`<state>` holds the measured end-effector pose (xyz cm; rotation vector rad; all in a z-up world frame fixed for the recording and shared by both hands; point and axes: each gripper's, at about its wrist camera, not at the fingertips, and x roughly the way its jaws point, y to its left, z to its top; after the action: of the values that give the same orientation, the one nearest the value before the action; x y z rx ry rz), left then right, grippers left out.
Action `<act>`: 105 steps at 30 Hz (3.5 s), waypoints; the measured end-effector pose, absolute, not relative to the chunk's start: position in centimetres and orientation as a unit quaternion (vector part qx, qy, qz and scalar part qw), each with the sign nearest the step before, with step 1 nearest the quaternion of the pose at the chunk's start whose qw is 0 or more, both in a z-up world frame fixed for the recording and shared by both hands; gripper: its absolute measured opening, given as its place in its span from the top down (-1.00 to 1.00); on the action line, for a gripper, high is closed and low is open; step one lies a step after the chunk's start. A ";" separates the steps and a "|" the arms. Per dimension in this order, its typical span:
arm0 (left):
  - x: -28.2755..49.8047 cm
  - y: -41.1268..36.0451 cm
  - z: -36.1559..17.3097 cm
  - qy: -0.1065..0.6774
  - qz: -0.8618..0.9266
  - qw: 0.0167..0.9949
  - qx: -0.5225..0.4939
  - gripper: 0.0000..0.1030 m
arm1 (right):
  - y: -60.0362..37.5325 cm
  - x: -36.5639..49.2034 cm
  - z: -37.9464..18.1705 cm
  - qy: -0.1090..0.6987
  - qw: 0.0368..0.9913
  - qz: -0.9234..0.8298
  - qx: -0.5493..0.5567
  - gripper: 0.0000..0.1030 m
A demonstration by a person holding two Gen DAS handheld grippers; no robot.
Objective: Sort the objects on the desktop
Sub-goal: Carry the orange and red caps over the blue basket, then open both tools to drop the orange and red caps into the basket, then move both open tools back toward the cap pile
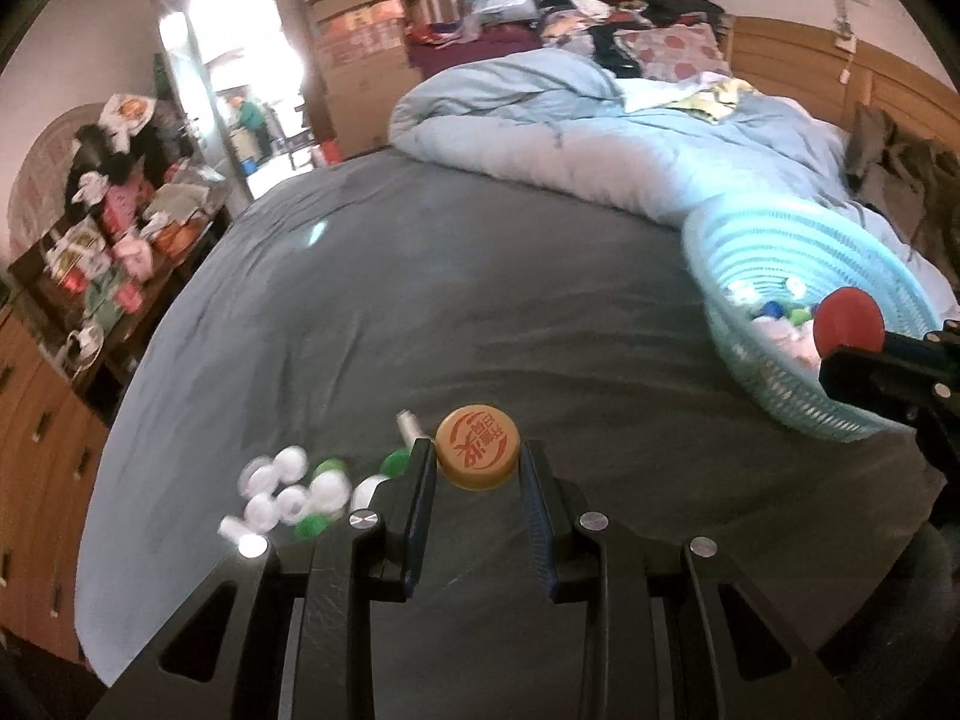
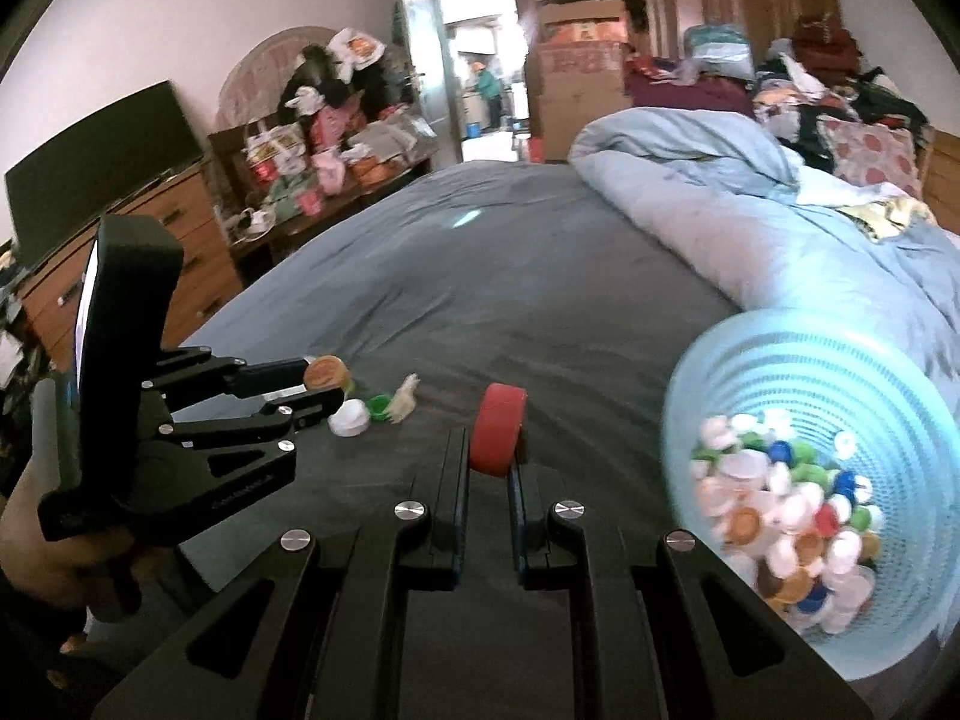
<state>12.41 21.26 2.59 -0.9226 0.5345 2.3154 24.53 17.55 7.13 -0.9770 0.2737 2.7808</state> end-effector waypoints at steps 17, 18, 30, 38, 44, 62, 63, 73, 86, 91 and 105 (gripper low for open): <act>14.3 34.1 7.3 0.163 0.817 0.431 -0.346 0.42 | 27.7 31.2 10.0 0.128 0.208 0.921 -0.305 0.80; 14.5 34.9 7.6 0.165 0.814 0.438 -0.345 0.42 | 28.1 31.5 10.1 0.129 0.213 0.919 -0.305 0.80; 18.5 43.6 9.3 0.208 0.781 0.489 -0.329 0.42 | 31.8 33.6 10.2 0.148 0.244 0.908 -0.307 0.81; 20.3 45.8 9.8 0.221 0.773 0.505 -0.316 0.42 | 33.0 34.6 9.9 0.157 0.249 0.904 -0.309 0.81; 20.4 46.1 9.9 0.224 0.774 0.502 -0.314 0.42 | 33.3 34.6 10.0 0.159 0.249 0.905 -0.307 0.81; 19.7 46.0 9.7 0.220 0.776 0.497 -0.319 0.42 | 33.4 33.8 9.6 0.163 0.240 0.904 -0.314 0.81; 19.7 46.0 9.6 0.220 0.777 0.497 -0.319 0.41 | 33.4 33.7 9.6 0.164 0.240 0.904 -0.314 0.81; 17.3 43.8 10.3 0.186 0.814 0.460 -0.303 -0.66 | 33.5 34.3 10.0 0.171 0.260 0.903 -0.295 0.17; 9.1 22.0 4.5 0.110 0.880 0.331 -0.322 -0.68 | 26.3 32.7 6.3 0.172 0.155 0.920 -0.315 -0.05; 5.3 8.1 -2.3 0.057 0.898 0.206 -0.384 -0.72 | 22.8 30.4 2.2 0.179 0.105 0.907 -0.366 -0.05; 2.5 5.7 -10.3 0.059 0.871 0.221 -0.435 -0.41 | 17.7 27.2 0.7 0.129 0.077 0.895 -0.421 -0.05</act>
<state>2.53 5.70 -10.26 -1.2020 0.1619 2.4073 27.24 17.73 0.74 -1.2614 0.3863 2.6804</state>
